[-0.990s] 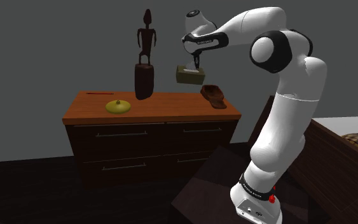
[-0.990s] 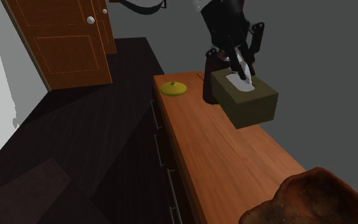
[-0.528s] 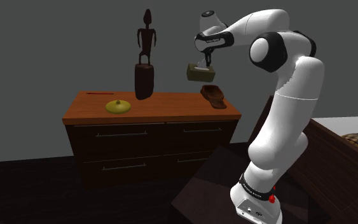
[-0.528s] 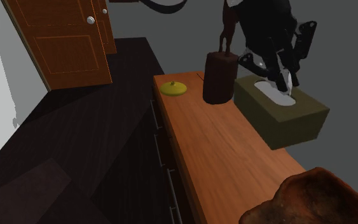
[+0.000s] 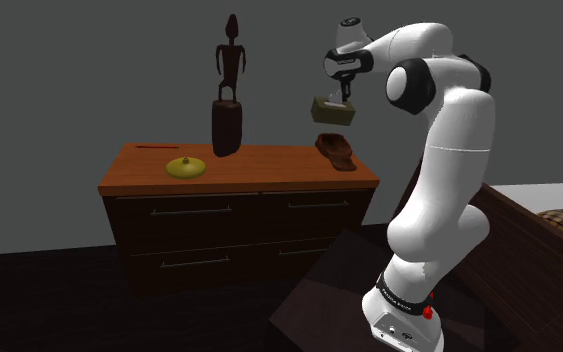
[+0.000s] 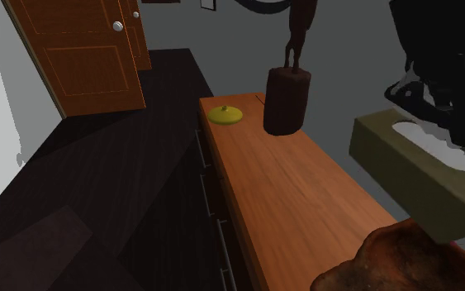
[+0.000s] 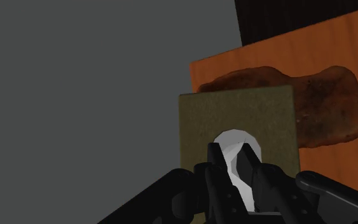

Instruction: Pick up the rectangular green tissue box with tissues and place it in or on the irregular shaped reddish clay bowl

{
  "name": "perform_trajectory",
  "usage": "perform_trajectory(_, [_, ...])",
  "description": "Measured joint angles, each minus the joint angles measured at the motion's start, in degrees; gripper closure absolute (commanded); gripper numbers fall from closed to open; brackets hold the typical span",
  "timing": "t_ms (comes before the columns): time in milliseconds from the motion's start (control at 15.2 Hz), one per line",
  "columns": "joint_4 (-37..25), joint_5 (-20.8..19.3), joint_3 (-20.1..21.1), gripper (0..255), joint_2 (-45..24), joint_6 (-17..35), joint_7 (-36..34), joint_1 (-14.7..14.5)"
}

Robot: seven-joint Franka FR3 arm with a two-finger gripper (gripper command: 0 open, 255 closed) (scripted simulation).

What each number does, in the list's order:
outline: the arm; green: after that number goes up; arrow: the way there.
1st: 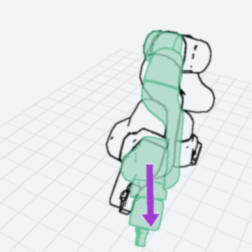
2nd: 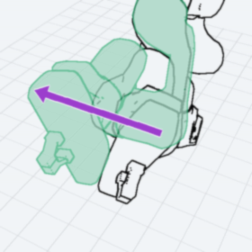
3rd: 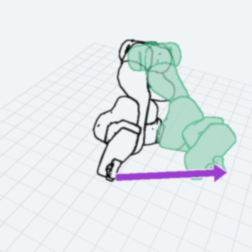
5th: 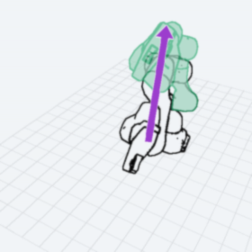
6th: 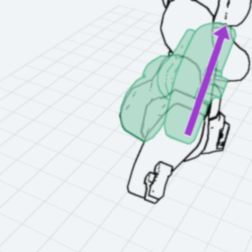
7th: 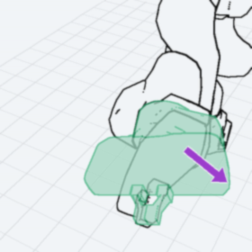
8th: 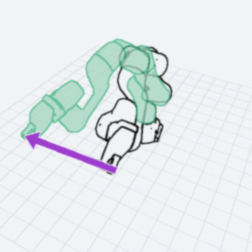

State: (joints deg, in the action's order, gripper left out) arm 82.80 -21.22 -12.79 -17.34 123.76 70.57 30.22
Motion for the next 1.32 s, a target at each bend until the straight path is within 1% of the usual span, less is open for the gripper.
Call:
perform_trajectory(264, [-6.37,3.45,-0.49,255,-3.98,-0.67,5.59,3.89])
perform_trajectory(330, [-8.79,4.64,-0.55,255,-5.71,-0.83,7.31,5.27])
perform_trajectory(396, [-8.85,5.00,-0.63,255,-6.04,-0.40,7.96,5.88])
perform_trajectory(594, [-7.03,4.94,-0.73,255,-6.08,1.55,7.87,6.20])
perform_trajectory(1320, [0.44,3.47,-1.19,255,-6.58,9.21,5.18,5.98])
